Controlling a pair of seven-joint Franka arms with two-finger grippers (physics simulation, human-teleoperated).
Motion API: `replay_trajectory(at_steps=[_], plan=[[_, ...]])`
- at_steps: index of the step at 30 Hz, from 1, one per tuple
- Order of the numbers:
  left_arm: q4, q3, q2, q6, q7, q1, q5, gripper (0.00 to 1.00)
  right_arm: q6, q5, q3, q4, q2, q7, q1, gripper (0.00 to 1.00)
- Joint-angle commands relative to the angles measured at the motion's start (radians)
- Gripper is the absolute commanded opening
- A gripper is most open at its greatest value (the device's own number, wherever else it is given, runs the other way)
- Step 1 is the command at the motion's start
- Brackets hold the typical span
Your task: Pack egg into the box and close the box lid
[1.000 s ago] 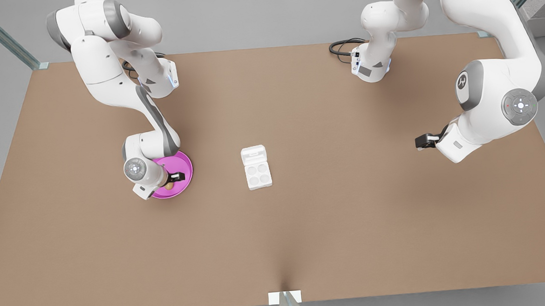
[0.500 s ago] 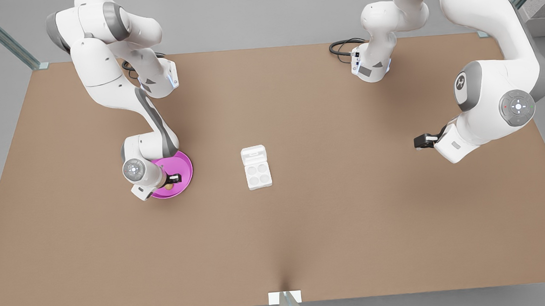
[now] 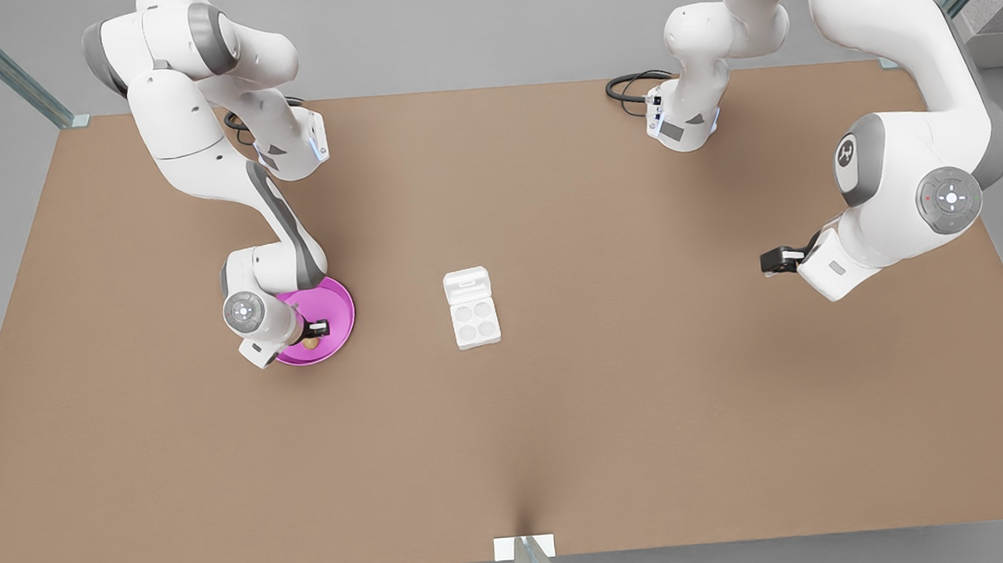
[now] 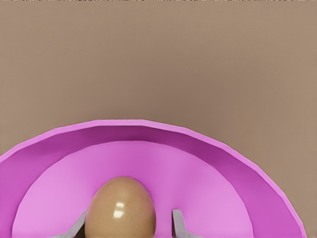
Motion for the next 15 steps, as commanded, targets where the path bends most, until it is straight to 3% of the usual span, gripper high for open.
replay_trajectory(at_steps=[1, 15], plan=[[0.0, 0.0, -0.001, 0.0, -0.001, 0.0, 0.0, 1.0, 0.001, 0.0, 0.0, 0.001, 0.0, -0.001, -0.001, 0.59], [-0.001, 0.0, -0.001, -0.001, -0.001, 0.0, 0.0, 1.0, 0.007, 0.0, -0.002, -0.001, 0.003, -0.001, -0.003, 0.55]])
